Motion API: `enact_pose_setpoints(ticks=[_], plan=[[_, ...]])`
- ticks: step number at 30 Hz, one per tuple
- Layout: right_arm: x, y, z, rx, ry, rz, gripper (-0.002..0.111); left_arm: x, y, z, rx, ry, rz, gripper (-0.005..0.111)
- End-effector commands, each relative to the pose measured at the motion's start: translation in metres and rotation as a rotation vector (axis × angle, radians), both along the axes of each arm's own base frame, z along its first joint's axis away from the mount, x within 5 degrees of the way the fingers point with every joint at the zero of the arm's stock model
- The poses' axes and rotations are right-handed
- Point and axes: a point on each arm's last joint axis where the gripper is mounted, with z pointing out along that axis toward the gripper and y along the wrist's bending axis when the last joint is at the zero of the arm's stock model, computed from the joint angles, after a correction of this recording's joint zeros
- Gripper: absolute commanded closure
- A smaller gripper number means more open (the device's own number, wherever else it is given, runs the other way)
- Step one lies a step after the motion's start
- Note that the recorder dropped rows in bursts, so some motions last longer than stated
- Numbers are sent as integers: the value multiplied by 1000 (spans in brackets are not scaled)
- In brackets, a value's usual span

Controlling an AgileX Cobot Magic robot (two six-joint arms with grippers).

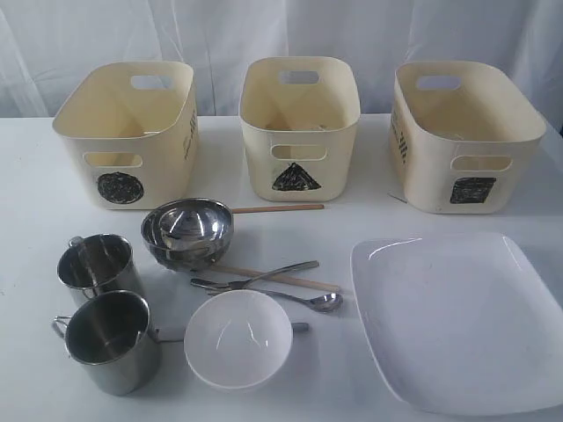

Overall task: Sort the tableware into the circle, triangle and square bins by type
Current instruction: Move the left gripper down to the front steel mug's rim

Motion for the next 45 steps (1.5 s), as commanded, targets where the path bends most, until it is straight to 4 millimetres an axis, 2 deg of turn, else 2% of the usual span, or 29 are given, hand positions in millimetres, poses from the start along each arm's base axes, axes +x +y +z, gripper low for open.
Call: enact_pose_setpoints(ticks=[1,6,9,12,14,16,19,21,22,25,26,27,29,31,32,34,36,38,40,45], plan=[[0,0,1,1,-14,-9,108,34,-17,-3,86,321,-343,107],[0,0,1,22,-15,-14,108,46,-42,-19,-111,457,-668,107],[0,0,1,22,-15,-14,108,50,-43,-38,-126,524,-697,107],[0,0,1,22,-15,-14,108,56,-39,-53,-79,514,-673,106],[0,0,1,22,-15,-14,108,59,-38,-56,-47,493,-667,99],[0,0,1,22,-15,-14,108,60,-37,-55,-17,463,-682,85],[0,0,1,22,-15,-14,108,64,-39,-53,28,395,-725,58],[0,0,1,22,-15,-14,108,71,-42,-50,-5,316,-733,45],[0,0,1,22,-15,-14,108,74,-44,-47,-30,259,-749,43],[0,0,1,22,-15,-14,108,79,-55,-38,-70,90,-882,43],[0,0,1,22,-15,-14,108,83,-60,-41,-97,78,-939,43],[0,0,1,22,-15,-14,108,85,-61,-45,-93,103,-955,44],[0,0,1,22,-15,-14,108,86,-68,-65,-48,250,-1016,44],[0,0,1,22,-15,-14,108,83,-75,-78,24,349,-1090,44],[0,0,1,22,-15,-14,108,82,-77,-84,116,376,-1104,46],[0,0,1,22,-15,-14,108,86,-73,-88,193,396,-1045,47],[0,0,1,22,-15,-14,108,86,-70,-91,165,467,-986,47],[0,0,1,22,-15,-14,108,77,-67,-96,74,646,-926,47],[0,0,1,22,-15,-14,108,73,-61,-102,84,762,-859,47],[0,0,1,22,-15,-14,108,85,-55,-102,139,684,-747,47]])
